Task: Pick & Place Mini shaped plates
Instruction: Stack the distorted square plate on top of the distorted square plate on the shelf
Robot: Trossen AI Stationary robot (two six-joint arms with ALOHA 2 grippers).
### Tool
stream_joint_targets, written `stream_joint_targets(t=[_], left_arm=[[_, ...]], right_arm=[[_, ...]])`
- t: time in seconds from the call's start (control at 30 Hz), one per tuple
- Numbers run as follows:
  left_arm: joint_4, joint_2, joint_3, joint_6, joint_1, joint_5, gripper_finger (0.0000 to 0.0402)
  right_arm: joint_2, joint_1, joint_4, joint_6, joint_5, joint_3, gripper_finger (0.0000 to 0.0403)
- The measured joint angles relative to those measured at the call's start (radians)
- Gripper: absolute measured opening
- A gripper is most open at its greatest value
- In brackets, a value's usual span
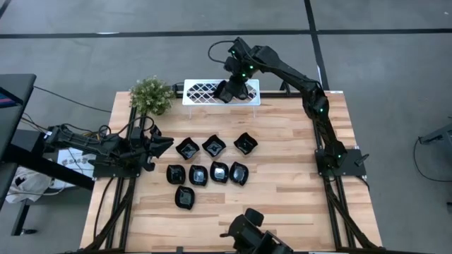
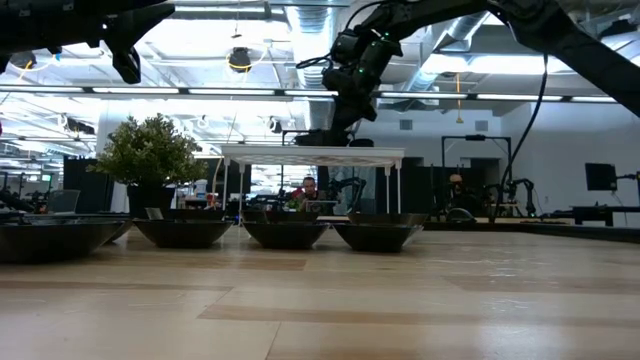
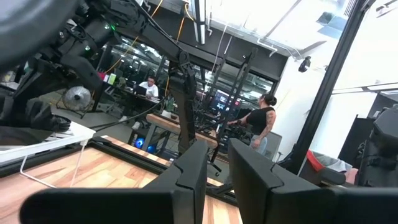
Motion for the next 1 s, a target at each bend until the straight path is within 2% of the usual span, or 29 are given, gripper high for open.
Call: stream_joint_targets(t=[0.23, 0.43, 0.63, 0.93, 1.0], left_arm=[[0.0, 0.0, 0.0, 0.0, 0.0, 0.0, 0.0067], [0.0, 0.0, 0.0, 0.0, 0.0, 0.0, 0.0067], [0.0, 0.0, 0.0, 0.0, 0.0, 0.0, 0.0067], [0.0, 0.0, 0.0, 0.0, 0.0, 0.0, 0.0067], [0.0, 0.0, 0.0, 0.0, 0.0, 0.0, 0.0067]], right_arm=[[-0.001, 0.0, 0.047, 0.034, -0.003, 0.0, 0.0048], [-0.003, 0.008, 0.018, 0.037, -0.007, 0.0, 0.0056], [-0.027, 0.046, -0.138, 0.004, -0.081, 0.018, 0.0056], [-0.16, 0.179, -0.408, -0.006, -0.083, 0.019, 0.0056], [-0.189, 0.208, -0.407, 0.019, -0.085, -0.009, 0.0056]])
